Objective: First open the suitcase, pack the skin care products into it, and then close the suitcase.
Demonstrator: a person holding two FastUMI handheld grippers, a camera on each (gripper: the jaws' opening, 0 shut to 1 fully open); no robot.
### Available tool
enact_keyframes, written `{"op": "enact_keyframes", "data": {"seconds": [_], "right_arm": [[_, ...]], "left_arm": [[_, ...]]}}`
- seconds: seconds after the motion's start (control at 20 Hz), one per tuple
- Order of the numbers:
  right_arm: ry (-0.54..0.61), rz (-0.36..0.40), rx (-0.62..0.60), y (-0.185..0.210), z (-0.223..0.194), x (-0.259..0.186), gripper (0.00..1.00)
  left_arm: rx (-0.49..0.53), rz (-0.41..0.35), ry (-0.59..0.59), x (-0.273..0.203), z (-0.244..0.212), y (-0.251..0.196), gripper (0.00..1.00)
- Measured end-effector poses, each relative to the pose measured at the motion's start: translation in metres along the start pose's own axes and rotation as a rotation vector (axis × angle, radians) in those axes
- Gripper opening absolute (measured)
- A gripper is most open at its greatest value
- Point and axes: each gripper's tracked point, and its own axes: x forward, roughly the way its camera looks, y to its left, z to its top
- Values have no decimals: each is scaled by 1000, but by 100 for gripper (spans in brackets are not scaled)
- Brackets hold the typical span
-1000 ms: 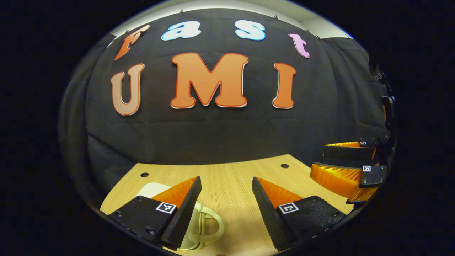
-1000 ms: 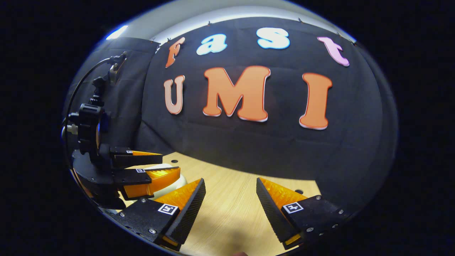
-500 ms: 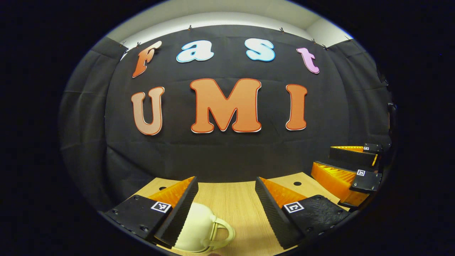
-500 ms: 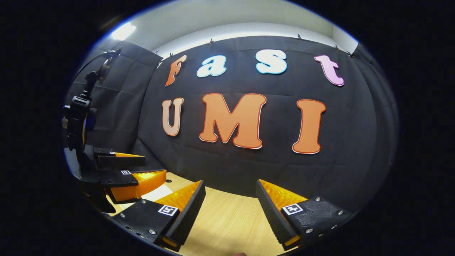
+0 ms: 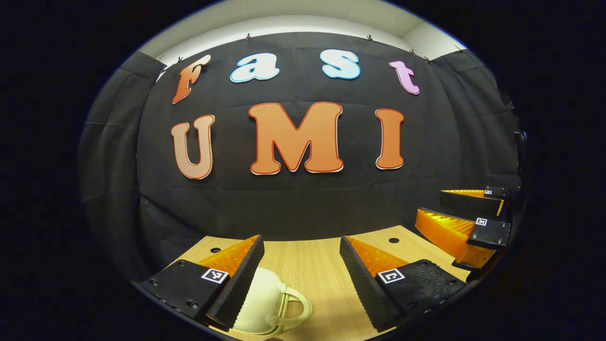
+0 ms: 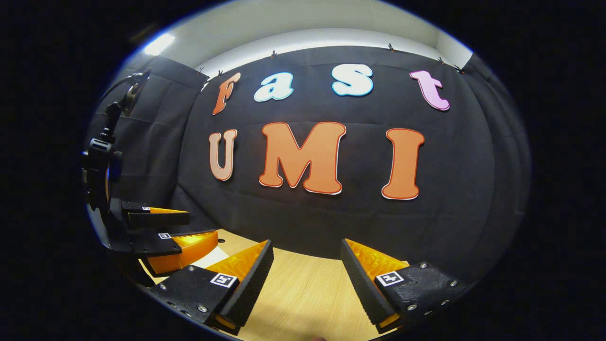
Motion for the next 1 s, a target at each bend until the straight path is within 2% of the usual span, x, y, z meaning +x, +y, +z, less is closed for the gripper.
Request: {"op": "enact_keyframes", "data": {"seconds": [0.6,1.0], "right_arm": [[-13,-6,16,-8,2,-12,92],[-24,-7,1,-8,3,-13,92]], "left_arm": [[18,15,-42,-7,1,-13,98],[19,51,-37,-16,-1,2,98]]}}
